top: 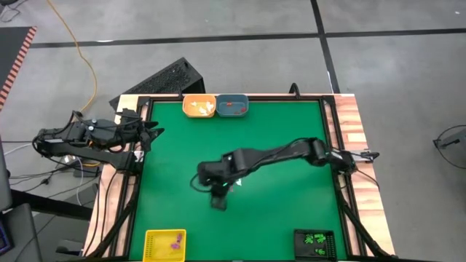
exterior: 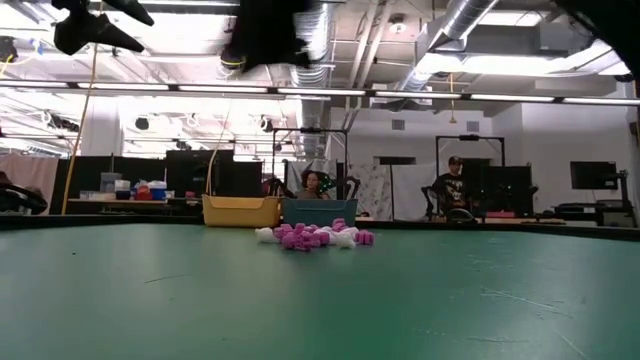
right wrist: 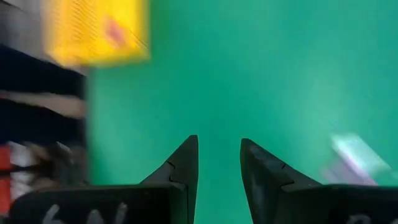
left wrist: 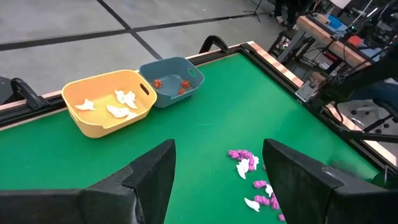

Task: Sort Halloween decoration
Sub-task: Put the pink skeleton into the yellow bin

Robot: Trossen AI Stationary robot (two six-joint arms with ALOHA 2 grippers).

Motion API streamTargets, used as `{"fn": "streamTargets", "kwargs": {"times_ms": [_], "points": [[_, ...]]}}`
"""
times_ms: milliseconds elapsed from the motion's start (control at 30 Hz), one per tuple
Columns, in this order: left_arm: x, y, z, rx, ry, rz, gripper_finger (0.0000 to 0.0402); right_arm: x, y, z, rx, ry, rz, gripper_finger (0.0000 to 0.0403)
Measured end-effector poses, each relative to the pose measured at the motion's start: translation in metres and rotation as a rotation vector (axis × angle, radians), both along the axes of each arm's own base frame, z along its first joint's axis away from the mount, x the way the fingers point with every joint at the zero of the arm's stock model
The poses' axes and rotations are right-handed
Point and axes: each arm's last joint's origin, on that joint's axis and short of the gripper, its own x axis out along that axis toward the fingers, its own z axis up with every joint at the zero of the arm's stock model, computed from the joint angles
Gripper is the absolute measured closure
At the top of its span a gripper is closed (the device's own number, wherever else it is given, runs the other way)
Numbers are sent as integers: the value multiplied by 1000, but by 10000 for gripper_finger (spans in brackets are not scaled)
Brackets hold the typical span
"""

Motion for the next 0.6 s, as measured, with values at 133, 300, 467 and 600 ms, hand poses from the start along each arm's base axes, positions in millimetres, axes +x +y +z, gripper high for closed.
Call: {"fn": "streamTargets", "kwargs": {"times_ms": [133, 300, 467, 600], "points": [[0, 0, 0, -4, -2, 1, 170, -47, -16, 29, -166, 205, -162, 290], [0, 0, 0, -6, -4, 3, 170, -91, -23, 56, -237, 338, -349, 290], [0, 0, 0, -8, -5, 4, 170, -136, -11, 72, -243, 319, -418, 290], [0, 0, 0, -11, -8, 12, 170, -169, -5, 55, -264, 265, -593, 290]]}}
